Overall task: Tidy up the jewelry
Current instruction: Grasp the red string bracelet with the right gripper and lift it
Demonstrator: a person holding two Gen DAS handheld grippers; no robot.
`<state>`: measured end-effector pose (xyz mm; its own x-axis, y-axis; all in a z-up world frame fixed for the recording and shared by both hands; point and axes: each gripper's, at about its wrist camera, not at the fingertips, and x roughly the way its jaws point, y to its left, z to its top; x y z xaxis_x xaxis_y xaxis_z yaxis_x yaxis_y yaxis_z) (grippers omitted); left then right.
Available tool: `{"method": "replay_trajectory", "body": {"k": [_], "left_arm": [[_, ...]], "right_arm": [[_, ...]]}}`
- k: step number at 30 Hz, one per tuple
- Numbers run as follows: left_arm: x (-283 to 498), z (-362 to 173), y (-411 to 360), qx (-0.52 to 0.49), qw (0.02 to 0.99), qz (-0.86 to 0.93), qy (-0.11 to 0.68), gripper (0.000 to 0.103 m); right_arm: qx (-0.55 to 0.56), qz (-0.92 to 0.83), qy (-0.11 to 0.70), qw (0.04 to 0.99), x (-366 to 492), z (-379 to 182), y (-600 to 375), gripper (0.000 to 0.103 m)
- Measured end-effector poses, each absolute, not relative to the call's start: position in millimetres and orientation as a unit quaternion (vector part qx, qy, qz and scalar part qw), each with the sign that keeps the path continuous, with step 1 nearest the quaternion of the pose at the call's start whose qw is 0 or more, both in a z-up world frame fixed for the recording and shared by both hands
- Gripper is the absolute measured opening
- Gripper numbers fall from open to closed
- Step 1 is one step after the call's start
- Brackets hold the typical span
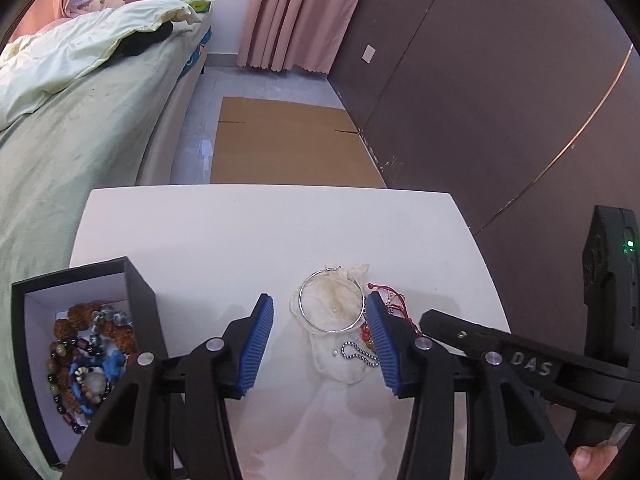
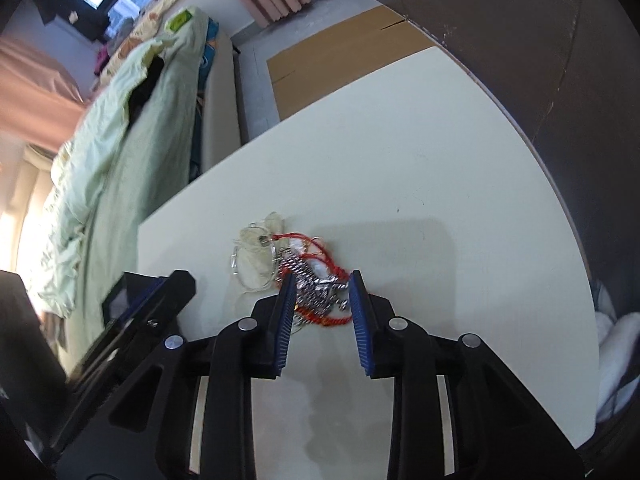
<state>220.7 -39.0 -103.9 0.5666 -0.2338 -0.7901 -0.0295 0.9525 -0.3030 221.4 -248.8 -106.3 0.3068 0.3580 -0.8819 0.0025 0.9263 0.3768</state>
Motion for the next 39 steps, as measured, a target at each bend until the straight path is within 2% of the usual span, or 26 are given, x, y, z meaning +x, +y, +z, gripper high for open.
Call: {"method": "replay_trajectory", "body": {"k": [13, 15, 16, 17, 20, 22, 26, 39], "left_arm": [[234, -105, -23, -0.164, 0.871, -0.048, 0.461, 0.046], [236, -104, -21, -0.168, 0.871, -0.047, 0.46, 0.046], [236, -104, -20, -0.17, 0.871, -0.046, 0.459, 0.046], [236, -104, -19, -0.172, 0.87, -0.046, 0.459, 0.047], [236, -106, -20, -0.174, 0.869, -0.046, 0.461, 0.046], [236, -108, -23, -0.171, 0.867, -0.046, 0.465, 0.047], [237, -112, -32, -0.155, 0.868, -0.049, 0.469, 0.056], [249, -137, -58, -0.113, 0.867, -0.038, 0.484, 0.057]], "right_arm": [[0.035, 0.102, 0.584, 0.805, 235, -126, -219, 0.028], [0.021, 0.111, 0.583, 0.805, 231, -127, -213, 0.023], [0.02, 0.118, 0.582, 0.804, 230, -127, -211, 0.017], [0.024, 0.122, 0.583, 0.803, 231, -127, -211, 0.01], [0.053, 0.125, 0.588, 0.798, 233, -128, -217, 0.007], [0.081, 0.128, 0.588, 0.794, 233, -126, -225, 0.007], [0.125, 0.131, 0.574, 0.799, 232, -110, -243, 0.007], [0.23, 0.142, 0.499, 0.823, 220, -59, -287, 0.007]]}}
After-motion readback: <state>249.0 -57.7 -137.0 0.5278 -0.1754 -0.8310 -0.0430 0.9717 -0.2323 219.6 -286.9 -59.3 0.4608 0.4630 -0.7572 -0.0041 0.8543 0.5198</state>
